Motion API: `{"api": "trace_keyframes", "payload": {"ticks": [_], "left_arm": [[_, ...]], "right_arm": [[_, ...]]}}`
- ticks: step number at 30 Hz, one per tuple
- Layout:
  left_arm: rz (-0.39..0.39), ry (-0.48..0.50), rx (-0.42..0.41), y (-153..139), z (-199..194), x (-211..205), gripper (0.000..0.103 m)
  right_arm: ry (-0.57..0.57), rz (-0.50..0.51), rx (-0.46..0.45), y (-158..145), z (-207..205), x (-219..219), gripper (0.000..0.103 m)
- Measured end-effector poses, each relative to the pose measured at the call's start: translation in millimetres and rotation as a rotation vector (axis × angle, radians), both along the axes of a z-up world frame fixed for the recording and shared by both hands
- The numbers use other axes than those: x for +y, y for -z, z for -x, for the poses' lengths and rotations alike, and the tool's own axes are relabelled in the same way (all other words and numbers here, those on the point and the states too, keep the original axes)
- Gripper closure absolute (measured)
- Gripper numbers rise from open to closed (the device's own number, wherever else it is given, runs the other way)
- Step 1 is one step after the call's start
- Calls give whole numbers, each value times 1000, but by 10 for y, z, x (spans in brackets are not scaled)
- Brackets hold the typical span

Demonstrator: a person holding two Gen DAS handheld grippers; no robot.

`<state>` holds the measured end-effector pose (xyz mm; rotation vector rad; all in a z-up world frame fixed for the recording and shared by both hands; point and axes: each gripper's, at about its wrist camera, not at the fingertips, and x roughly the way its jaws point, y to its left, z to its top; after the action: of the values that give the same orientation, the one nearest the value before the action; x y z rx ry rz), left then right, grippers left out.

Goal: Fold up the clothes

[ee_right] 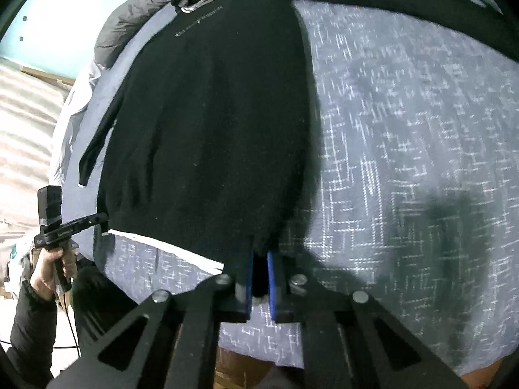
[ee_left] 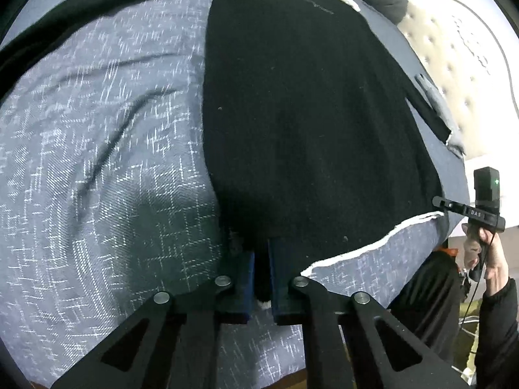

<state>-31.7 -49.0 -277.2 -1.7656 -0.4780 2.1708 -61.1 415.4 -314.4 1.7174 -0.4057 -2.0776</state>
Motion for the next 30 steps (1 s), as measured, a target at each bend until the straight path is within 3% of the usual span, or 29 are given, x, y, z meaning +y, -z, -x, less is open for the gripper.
{"api": "trace_keyframes", "payload": {"ticks": [10, 20, 25, 30], "left_arm": [[-34, 22, 53, -420, -166, -56, 98], [-13, 4, -10, -165, -240, -57, 99], [-26, -21, -30, -74, -178, -87, 97], [-6, -40, 7, -243, -173, -201, 90]], "right_arm": [[-23, -41, 66, -246, -171, 97, 98], [-42, -136, 37, -18, -244, -6, 98], [-19, -118, 22, -13, -217, 18, 97], [36, -99, 30, -113, -199, 107, 92]]}}
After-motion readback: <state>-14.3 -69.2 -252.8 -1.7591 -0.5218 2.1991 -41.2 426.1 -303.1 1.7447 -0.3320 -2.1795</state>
